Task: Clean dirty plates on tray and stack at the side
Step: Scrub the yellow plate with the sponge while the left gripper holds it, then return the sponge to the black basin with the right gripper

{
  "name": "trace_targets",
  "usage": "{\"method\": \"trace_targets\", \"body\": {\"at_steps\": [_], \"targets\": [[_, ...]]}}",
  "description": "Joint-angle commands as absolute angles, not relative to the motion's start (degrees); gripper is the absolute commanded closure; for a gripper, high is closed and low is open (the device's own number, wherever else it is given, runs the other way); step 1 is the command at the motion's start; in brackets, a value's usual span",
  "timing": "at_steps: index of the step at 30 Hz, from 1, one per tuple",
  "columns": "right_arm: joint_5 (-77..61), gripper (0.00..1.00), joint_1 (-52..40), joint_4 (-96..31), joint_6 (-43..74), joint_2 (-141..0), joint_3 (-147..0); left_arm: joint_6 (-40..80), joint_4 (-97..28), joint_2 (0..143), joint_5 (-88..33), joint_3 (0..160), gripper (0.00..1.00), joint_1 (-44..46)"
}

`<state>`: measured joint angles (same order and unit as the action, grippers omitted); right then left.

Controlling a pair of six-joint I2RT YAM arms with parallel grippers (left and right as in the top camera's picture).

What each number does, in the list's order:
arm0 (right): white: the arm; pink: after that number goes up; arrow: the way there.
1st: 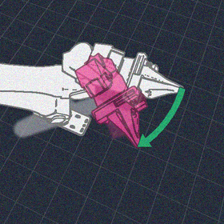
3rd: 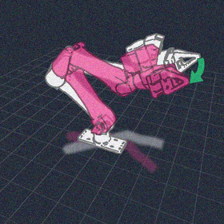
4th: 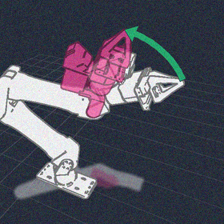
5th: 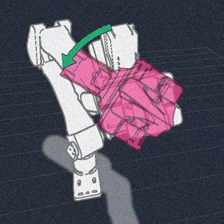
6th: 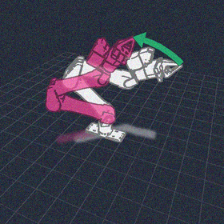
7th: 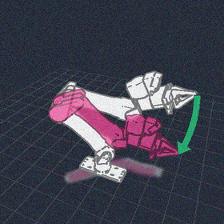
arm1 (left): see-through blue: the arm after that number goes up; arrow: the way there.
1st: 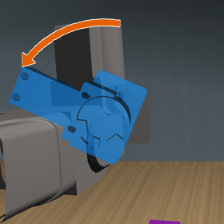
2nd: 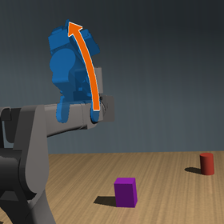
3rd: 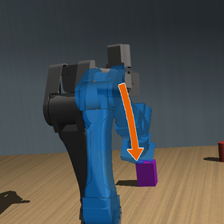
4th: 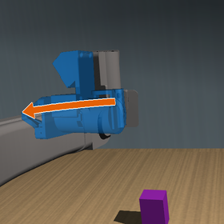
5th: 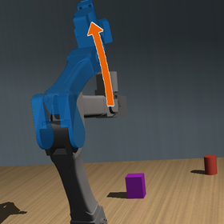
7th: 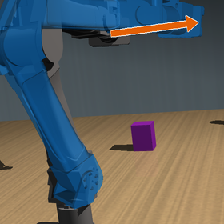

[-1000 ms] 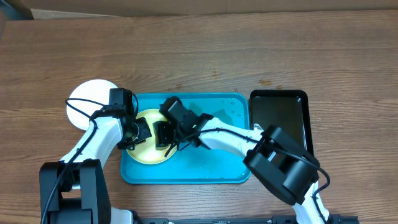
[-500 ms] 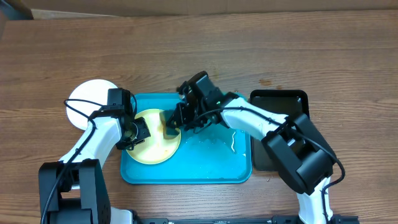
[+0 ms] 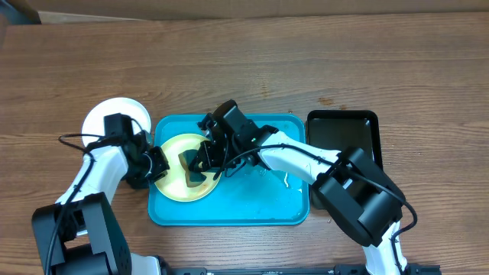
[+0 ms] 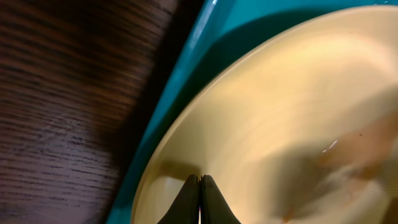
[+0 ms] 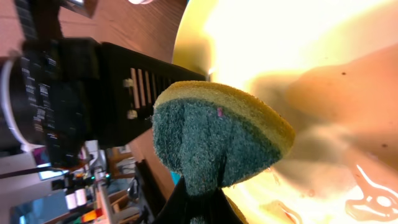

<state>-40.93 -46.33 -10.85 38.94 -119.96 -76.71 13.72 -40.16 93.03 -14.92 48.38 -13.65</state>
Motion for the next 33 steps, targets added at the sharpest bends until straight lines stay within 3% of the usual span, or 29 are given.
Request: {"method": "trace_targets", "body": {"at_steps": [1, 12, 22, 26, 30, 33], "targets": [[-36.0, 0.96, -48.8, -10.3, 39.0, -120.7, -76.4, 10.2, -40.3, 93.7, -20.4, 49.5, 0.96, -14.3], [-31.6, 0.96, -49.1, -9.3, 36.4, -126.4, -76.5, 10.2, -40.3, 93.7, -20.4, 49.5, 0.96, -14.3], [-28.9, 0.96, -38.0, -16.1, 30.9, -114.9, -76.6, 10.2, -40.3, 93.7, -19.4, 49.5, 0.96, -14.3], [-34.5, 0.96, -35.0, -19.1, 28.4, -109.6, -76.6, 10.2, -40.6, 93.7, -19.3, 49.5, 0.96, -14.3], [-34.3, 0.96, -32.4, -26.3, 25.1, -103.5, -76.6, 10.2, -40.7, 93.7, -19.3, 49.5, 0.96, -14.3], [-26.5, 0.96, -27.6, -37.4, 25.0, -98.4, -76.6, 9.1, -41.2, 93.7, -19.3, 49.5, 0.91, -14.2]]}}
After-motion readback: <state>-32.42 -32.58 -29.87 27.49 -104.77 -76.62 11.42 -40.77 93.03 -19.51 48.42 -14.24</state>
